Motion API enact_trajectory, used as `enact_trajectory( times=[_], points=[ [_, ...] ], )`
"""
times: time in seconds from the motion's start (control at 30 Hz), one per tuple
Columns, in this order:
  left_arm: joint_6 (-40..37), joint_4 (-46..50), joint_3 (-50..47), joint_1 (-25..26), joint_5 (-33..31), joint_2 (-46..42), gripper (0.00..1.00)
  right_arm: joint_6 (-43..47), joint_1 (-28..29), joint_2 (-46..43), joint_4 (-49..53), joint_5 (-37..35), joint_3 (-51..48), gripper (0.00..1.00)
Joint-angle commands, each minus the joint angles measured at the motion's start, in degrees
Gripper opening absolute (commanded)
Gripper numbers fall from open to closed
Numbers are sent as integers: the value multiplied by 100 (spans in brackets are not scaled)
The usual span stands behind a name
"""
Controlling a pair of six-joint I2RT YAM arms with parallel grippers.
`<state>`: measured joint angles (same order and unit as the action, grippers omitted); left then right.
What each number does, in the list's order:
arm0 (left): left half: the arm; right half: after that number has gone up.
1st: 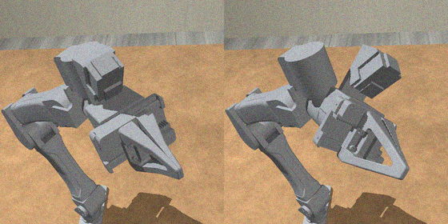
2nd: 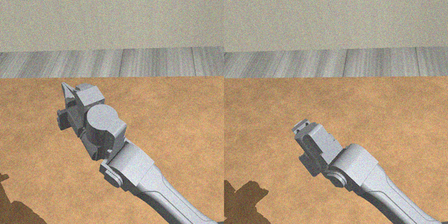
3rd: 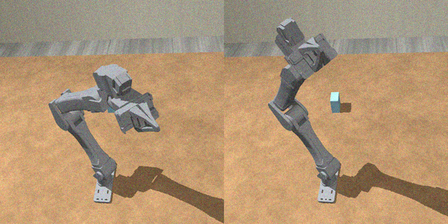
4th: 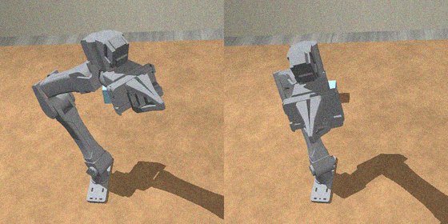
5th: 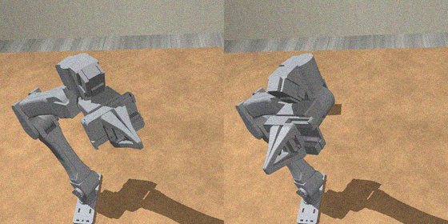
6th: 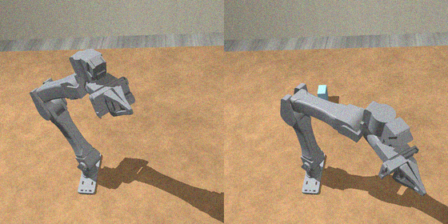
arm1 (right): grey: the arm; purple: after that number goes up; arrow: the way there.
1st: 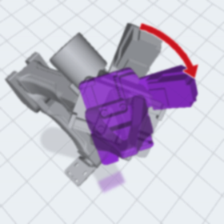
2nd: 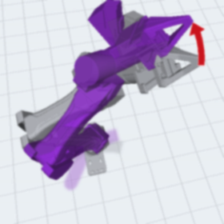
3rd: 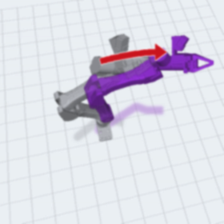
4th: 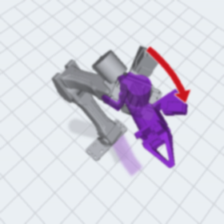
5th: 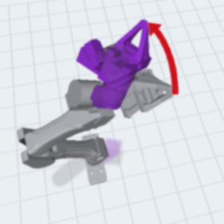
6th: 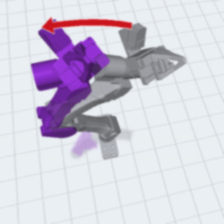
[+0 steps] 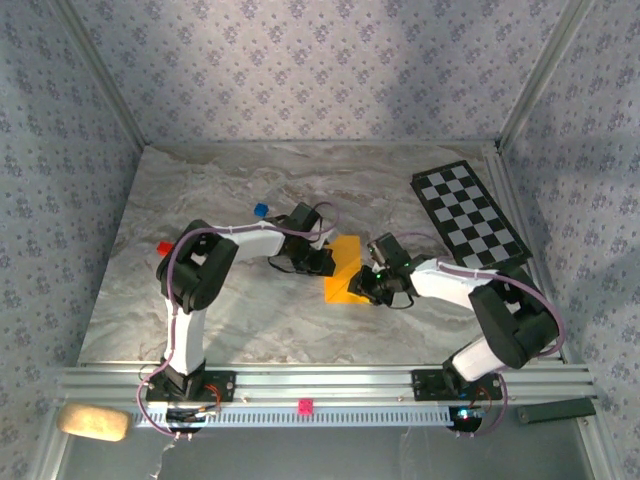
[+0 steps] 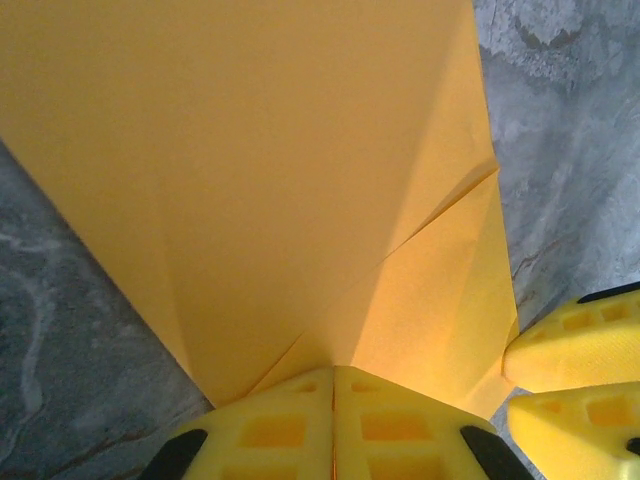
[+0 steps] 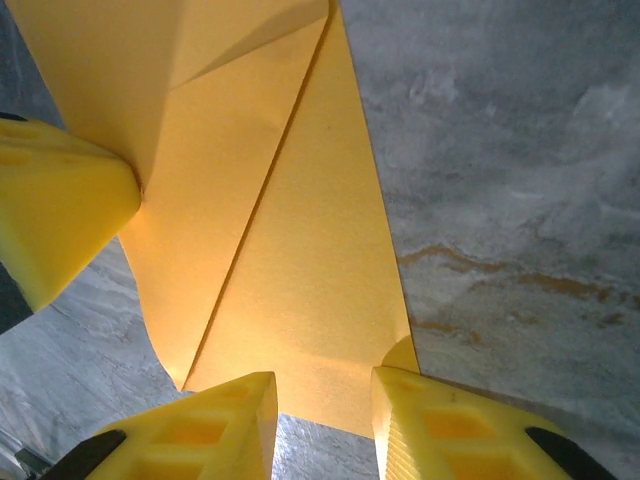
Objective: Fold a paper plane with a square sheet of paper (pick it up from the middle)
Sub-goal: Turn over the paper at the center of the table.
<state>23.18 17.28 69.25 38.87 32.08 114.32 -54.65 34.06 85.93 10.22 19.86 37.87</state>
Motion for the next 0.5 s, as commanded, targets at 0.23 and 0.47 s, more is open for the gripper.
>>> enact_trajectory(
  times=[0.23, 0.47],
  points=[
    [92, 29, -158, 69, -168, -15, 6, -17, -26, -492, 266, -92, -219, 37],
    [125, 10, -189, 103, -157, -6, 6, -132, -43, -327, 112, -69, -245, 37]
  ],
)
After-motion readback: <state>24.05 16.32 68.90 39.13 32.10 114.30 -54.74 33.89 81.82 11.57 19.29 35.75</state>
